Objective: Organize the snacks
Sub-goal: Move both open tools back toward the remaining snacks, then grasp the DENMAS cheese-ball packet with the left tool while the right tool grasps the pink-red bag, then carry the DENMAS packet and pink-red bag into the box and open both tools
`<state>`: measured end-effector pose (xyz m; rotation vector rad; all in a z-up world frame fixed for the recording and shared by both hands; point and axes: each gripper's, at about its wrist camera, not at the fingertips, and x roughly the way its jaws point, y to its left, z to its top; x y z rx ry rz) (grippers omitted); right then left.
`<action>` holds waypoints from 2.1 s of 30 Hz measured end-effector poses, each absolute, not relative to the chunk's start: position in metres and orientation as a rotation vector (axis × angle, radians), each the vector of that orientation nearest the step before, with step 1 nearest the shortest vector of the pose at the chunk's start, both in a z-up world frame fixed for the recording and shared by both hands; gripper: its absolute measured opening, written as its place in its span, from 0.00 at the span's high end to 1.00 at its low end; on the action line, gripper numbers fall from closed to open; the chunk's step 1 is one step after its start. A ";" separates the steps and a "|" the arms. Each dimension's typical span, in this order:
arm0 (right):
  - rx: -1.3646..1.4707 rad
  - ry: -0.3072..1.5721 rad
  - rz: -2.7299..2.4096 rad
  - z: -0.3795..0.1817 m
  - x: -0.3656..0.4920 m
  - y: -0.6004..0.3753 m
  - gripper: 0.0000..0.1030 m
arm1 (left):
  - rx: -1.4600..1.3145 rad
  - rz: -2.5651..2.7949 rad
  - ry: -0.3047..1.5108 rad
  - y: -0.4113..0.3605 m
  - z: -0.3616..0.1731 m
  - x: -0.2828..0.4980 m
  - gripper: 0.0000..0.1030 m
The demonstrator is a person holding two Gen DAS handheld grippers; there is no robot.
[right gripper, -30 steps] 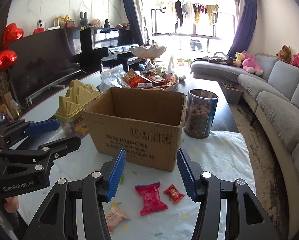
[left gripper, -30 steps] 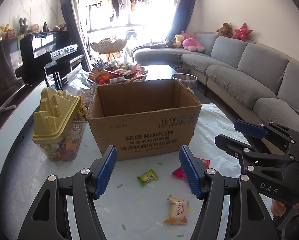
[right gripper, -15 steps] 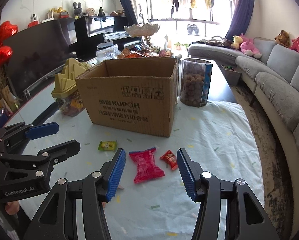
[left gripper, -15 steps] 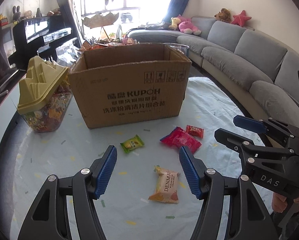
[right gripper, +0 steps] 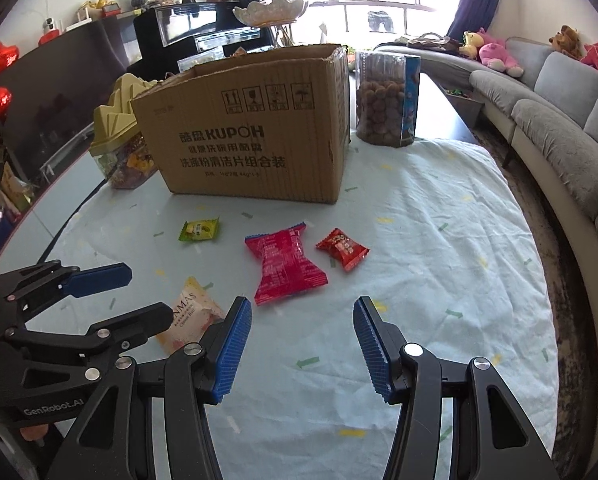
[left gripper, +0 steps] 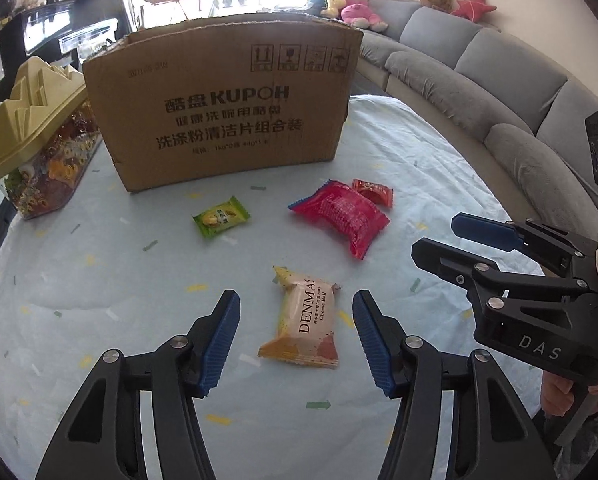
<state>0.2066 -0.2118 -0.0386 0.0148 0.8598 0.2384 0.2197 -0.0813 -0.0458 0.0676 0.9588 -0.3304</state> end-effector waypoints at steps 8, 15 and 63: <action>0.020 0.897 0.226 -0.047 0.212 -0.212 0.47 | 0.049 -0.362 1.025 -0.087 -0.067 0.231 0.52; 0.017 0.932 0.207 -0.054 0.216 -0.211 0.47 | 0.018 -0.389 1.050 -0.086 -0.077 0.240 0.64; -0.075 1.019 0.225 -0.073 0.291 -0.166 0.65 | -0.072 -0.254 0.939 -0.037 -0.050 0.278 0.70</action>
